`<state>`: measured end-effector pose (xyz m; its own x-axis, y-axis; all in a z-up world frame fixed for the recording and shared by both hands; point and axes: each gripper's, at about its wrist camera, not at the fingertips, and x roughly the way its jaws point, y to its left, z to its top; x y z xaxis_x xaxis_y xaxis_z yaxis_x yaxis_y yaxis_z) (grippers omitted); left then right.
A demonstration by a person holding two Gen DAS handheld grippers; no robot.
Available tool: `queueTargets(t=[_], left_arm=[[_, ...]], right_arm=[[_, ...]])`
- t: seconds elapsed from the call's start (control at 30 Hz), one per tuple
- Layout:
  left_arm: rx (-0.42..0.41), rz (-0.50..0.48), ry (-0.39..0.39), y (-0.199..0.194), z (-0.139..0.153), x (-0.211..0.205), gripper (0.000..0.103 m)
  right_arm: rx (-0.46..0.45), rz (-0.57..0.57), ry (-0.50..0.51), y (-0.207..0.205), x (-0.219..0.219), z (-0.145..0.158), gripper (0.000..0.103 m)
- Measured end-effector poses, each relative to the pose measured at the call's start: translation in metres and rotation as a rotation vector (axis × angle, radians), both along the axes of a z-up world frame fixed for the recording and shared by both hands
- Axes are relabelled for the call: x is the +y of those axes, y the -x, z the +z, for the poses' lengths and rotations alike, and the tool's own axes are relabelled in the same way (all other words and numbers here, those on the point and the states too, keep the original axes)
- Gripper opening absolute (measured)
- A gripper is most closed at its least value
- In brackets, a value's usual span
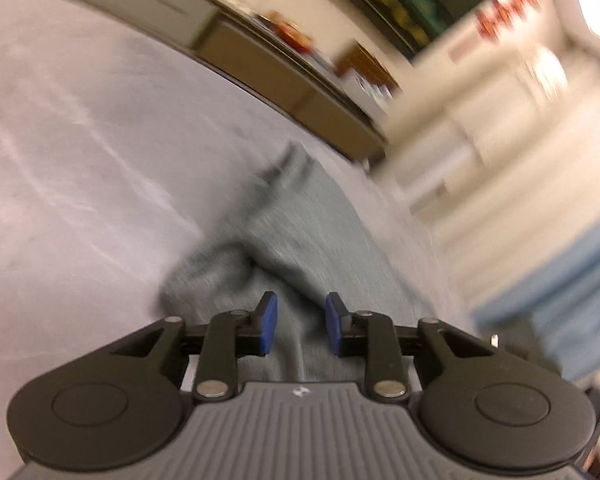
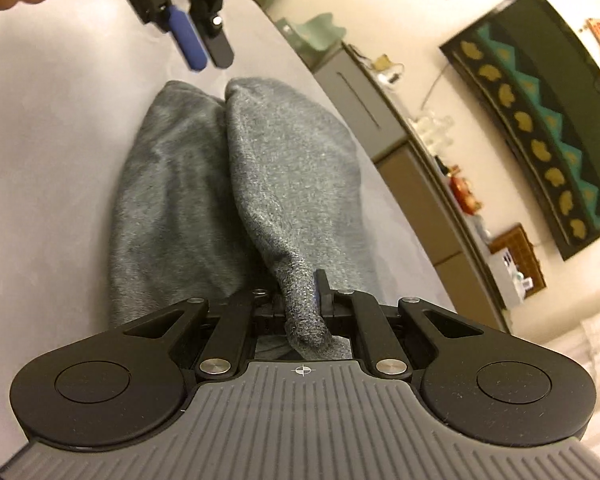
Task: Fold clothes
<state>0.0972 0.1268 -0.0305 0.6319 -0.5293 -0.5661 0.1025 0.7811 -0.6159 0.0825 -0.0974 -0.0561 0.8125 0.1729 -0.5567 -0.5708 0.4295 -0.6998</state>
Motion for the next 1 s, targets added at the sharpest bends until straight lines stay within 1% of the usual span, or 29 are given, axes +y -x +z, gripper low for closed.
queueTargets(t=[0.03,0.07,0.13,0.2,0.23,0.27,0.33,0.37,0.43,0.5,0.53,0.6,0.63,0.7,0.8,0.87,0.9,0.97,1.0], left_arm=[[0.002,-0.014,-0.034,0.003,-0.001,-0.006,0.025],[0.006,-0.025,-0.061,0.005,-0.002,-0.011,0.021],[0.039,-0.012,-0.038,0.003,-0.01,-0.01,0.02],[0.077,0.008,-0.004,0.001,-0.017,-0.006,0.019],[0.092,0.022,0.011,0.0,-0.021,-0.003,0.019],[0.108,0.027,0.028,-0.001,-0.025,-0.002,0.019],[0.131,0.036,0.05,-0.003,-0.032,0.0,0.019],[0.137,0.039,0.054,-0.003,-0.035,0.001,0.019],[0.134,0.036,0.045,-0.002,-0.038,0.002,0.019],[0.132,0.031,0.03,-0.001,-0.039,0.003,0.019],[0.131,0.024,0.024,-0.002,-0.04,0.002,0.019],[0.141,0.021,0.01,0.001,-0.043,0.0,0.019],[0.147,0.022,0.008,0.0,-0.044,0.0,0.017],[0.154,0.026,0.001,0.0,-0.046,-0.001,0.012],[0.171,0.047,0.013,0.0,-0.048,0.002,0.009],[0.177,0.062,0.014,0.001,-0.048,0.003,0.007],[0.178,0.07,0.01,0.003,-0.048,0.004,0.005],[0.176,0.092,0.013,0.008,-0.046,0.009,0.005],[0.175,0.105,0.017,0.011,-0.044,0.013,0.005]], right_arm=[[0.018,0.002,0.039,0.0,-0.001,-0.003,0.015],[0.021,0.003,0.07,0.006,-0.002,-0.003,0.02],[0.022,0.004,0.131,0.02,-0.004,-0.002,0.024],[0.018,0.006,0.094,0.029,0.007,0.01,0.028],[0.011,0.018,0.068,0.033,0.016,0.017,0.033],[0.004,0.029,0.043,0.037,0.025,0.024,0.035],[-0.031,0.07,0.059,0.048,0.05,0.022,0.037],[-0.047,0.089,0.081,0.048,0.063,0.016,0.041],[-0.055,0.103,0.136,0.04,0.088,-0.004,0.045],[-0.045,0.099,0.194,0.026,0.101,-0.025,0.044],[-0.045,0.086,0.227,0.009,0.105,-0.035,0.037],[-0.019,0.04,0.216,-0.005,0.104,-0.037,0.022],[-0.006,0.016,0.209,-0.011,0.104,-0.038,0.009],[-0.001,-0.023,0.136,-0.013,0.102,-0.021,0.006],[-0.001,-0.057,-0.001,0.002,0.103,0.018,0.005],[0.025,-0.032,-0.061,0.022,0.106,0.032,0.004],[0.041,-0.02,-0.072,0.033,0.109,0.032,0.005],[0.089,-0.006,-0.045,0.048,0.118,0.013,0.004],[0.097,-0.015,-0.03,0.049,0.119,0.001,0.004]])
